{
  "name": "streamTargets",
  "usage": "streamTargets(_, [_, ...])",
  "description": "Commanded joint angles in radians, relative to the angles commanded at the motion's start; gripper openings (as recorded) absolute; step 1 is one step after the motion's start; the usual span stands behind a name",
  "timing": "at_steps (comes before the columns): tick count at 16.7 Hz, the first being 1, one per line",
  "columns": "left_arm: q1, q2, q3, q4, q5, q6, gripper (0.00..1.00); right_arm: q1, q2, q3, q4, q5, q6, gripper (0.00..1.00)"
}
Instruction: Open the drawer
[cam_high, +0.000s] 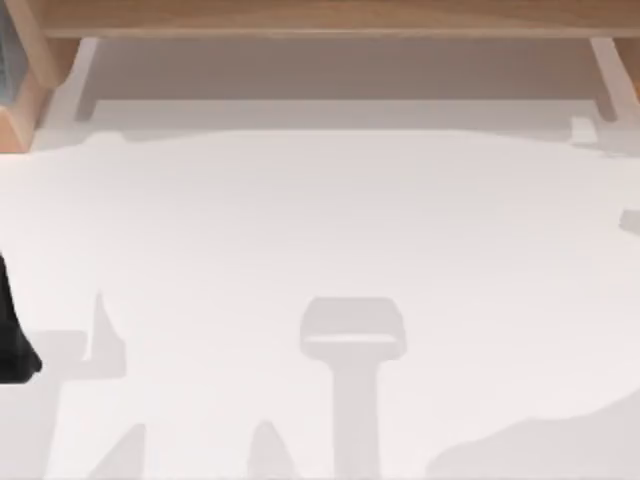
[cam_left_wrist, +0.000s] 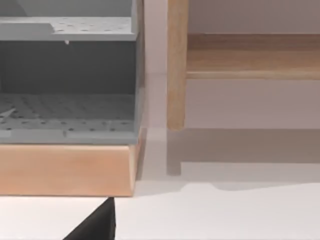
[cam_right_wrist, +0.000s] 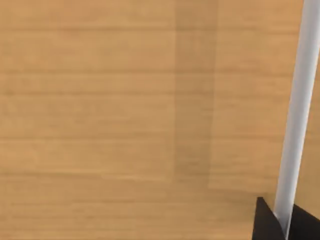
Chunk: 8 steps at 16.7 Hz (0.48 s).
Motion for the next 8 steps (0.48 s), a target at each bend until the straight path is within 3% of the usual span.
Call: streamTargets(8, [0.000,0.000,0.000,0.000,0.000,0.000,1.00,-0.017,-0.030,-0.074,0.045,-0.020,0.000,0.00])
